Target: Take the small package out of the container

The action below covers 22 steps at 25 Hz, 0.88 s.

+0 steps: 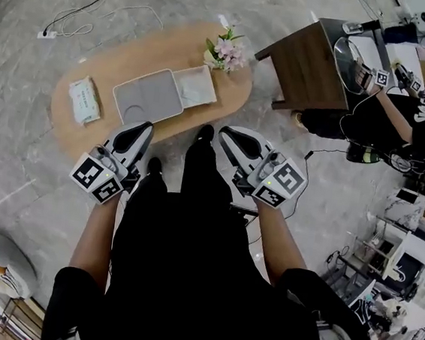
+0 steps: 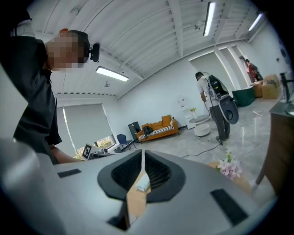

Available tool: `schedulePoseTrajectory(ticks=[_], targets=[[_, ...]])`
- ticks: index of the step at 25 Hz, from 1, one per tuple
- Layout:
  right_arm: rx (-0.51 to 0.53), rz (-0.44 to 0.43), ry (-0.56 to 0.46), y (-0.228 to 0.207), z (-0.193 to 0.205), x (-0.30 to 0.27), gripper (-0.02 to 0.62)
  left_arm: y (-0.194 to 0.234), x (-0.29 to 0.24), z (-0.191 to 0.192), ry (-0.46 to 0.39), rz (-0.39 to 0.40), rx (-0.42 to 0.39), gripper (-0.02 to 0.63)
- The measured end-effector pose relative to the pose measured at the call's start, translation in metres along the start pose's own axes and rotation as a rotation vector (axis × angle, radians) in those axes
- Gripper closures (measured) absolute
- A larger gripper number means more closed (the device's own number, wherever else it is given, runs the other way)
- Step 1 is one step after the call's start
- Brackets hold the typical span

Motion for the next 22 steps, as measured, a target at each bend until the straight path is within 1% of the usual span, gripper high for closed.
schedulePoseTrajectory(ticks=[5,7,10,13,15,17,20,22], targets=[[0.016,-0.103,0.081,-0.073,-0.003,-0.021,0.577,0.014,-0.034,0.011,0.037,-0.111,0.050,0.588],[0.015,-0.139,0.130,-0.104,0.000,-0.029,0.561,0.015,-0.049,0.018,0.055,-0.148,0.073,0.588],[0.016,-0.172,0.184,-0.151,0.008,-0.043,0.558,0.020,-0.071,0.025,0.058,-0.215,0.099,0.588],[0.023,-0.196,0.244,-0.194,0.021,-0.058,0.558,0.030,-0.095,0.037,0.047,-0.278,0.142,0.588],[0.042,-0.218,0.290,-0.216,0.032,-0.069,0.534,0.036,-0.105,0.045,0.038,-0.318,0.171,0.588],[0.051,-0.239,0.317,-0.233,0.044,-0.080,0.529,0.041,-0.111,0.052,0.029,-0.359,0.193,0.588],[0.054,-0.253,0.364,-0.254,0.065,-0.098,0.523,0.051,-0.116,0.059,0.028,-0.407,0.194,0.588],[0.077,-0.257,0.409,-0.269,0.080,-0.110,0.511,0.059,-0.120,0.063,0.028,-0.424,0.185,0.588]])
Point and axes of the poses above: the fingertips, and each gripper's own axes: x backward along the fingers, y to its left, z out of its underside, the point moved 7 cm from there along x, backward along the fingers, and after that the axes turned 8 degrees about y, right-handed, at the moved point
